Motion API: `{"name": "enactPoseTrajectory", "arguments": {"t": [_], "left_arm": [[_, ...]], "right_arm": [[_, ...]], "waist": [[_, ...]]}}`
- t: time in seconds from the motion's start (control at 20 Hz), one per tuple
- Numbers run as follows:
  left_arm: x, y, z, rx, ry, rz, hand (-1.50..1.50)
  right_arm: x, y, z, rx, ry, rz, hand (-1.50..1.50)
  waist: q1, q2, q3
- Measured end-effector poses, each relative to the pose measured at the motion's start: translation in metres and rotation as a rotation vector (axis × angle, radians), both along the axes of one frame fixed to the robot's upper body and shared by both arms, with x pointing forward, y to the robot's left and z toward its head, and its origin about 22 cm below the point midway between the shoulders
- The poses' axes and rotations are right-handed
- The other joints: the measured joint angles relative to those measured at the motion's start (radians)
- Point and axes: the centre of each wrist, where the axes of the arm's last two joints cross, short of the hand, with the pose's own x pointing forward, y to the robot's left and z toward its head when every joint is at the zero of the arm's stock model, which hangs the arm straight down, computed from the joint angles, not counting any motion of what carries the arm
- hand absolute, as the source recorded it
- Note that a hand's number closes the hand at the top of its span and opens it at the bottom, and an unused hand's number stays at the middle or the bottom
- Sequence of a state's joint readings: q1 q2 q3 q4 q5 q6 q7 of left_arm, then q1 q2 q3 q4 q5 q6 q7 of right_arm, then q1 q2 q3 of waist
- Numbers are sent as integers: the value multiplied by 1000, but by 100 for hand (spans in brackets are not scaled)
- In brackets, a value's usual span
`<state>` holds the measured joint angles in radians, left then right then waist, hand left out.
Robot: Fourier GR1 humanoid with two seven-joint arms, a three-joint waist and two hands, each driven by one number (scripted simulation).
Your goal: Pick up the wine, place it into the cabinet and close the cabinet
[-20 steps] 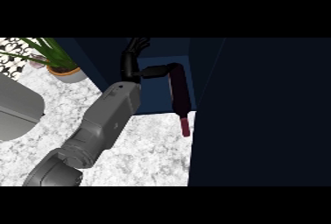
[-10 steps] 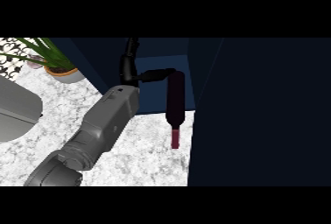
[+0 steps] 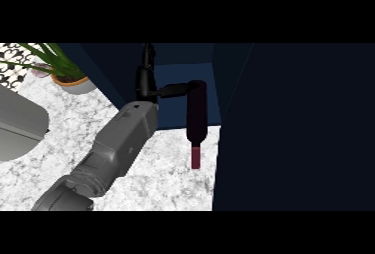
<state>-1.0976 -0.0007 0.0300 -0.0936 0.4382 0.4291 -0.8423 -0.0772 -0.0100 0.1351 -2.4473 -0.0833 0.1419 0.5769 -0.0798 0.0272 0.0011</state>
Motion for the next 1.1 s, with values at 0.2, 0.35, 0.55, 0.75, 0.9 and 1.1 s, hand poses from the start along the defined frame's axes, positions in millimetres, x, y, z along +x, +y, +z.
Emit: {"name": "enactPoseTrajectory", "arguments": {"t": [0.2,0.35,0.55,0.75,0.9,1.1], "left_arm": [[0,0,0,-11,-7,-35,-150],[0,0,-1,-14,-11,-60,-150],[-1,0,-1,-24,-20,-99,-150],[-1,0,-2,-34,-20,-127,-150],[-1,0,-2,-59,-28,-148,-150],[-1,0,-2,-101,-37,-161,-150]], "right_arm": [[-1,1,-1,4,5,6,-150],[0,1,2,0,0,7,-150],[-1,0,1,-1,6,1,-150],[-1,0,3,-2,8,3,-150],[0,1,2,1,11,5,-150],[0,6,6,12,16,16,-150]], "waist": [[1,0,-1],[2,0,-2],[2,0,-3],[3,-3,-3],[3,-4,-4],[2,-6,-4]]}}
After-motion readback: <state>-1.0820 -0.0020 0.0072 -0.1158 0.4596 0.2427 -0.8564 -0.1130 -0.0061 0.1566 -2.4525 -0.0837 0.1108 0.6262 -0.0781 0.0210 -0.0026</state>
